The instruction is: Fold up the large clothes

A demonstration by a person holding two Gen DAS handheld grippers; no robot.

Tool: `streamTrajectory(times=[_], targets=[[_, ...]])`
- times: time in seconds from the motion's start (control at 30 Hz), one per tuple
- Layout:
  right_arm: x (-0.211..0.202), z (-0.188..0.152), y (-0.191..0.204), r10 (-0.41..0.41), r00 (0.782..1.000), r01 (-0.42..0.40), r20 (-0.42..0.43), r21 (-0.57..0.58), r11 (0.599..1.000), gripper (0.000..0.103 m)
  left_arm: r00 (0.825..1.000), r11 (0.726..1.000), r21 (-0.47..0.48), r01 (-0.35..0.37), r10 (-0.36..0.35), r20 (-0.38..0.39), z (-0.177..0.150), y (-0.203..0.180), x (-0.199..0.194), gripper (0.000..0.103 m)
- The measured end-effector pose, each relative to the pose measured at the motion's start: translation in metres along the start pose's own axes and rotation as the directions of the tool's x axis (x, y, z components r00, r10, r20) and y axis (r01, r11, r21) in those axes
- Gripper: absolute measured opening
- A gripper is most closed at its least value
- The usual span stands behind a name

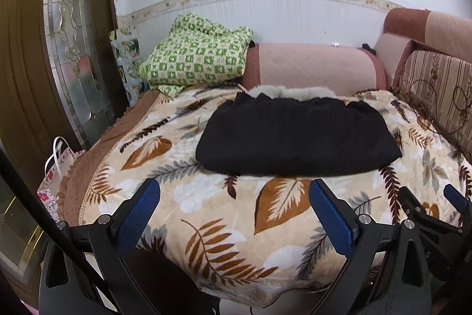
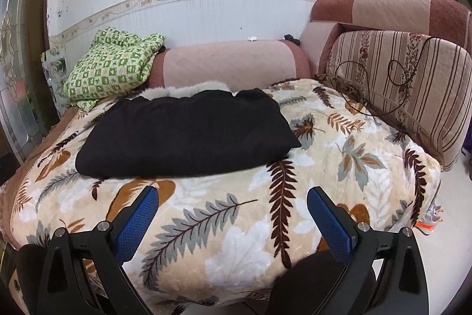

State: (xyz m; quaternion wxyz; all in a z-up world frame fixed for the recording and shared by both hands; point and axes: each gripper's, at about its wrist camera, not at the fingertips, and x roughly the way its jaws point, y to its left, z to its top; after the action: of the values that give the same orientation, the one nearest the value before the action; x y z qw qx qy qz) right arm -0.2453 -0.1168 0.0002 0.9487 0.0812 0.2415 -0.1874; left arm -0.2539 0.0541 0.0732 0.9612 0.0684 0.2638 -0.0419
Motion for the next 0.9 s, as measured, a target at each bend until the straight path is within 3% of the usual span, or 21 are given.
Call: streamTrajectory(times=[0.9], targets=[[0.039,-0.017,0.001,-0.060,0.995,0.057,-0.077,-0.039,0.998,0.102,0.984,0.999,0.005,0.051,-0.050,-0.171,-0.026,-0.008,0.062,0.100]])
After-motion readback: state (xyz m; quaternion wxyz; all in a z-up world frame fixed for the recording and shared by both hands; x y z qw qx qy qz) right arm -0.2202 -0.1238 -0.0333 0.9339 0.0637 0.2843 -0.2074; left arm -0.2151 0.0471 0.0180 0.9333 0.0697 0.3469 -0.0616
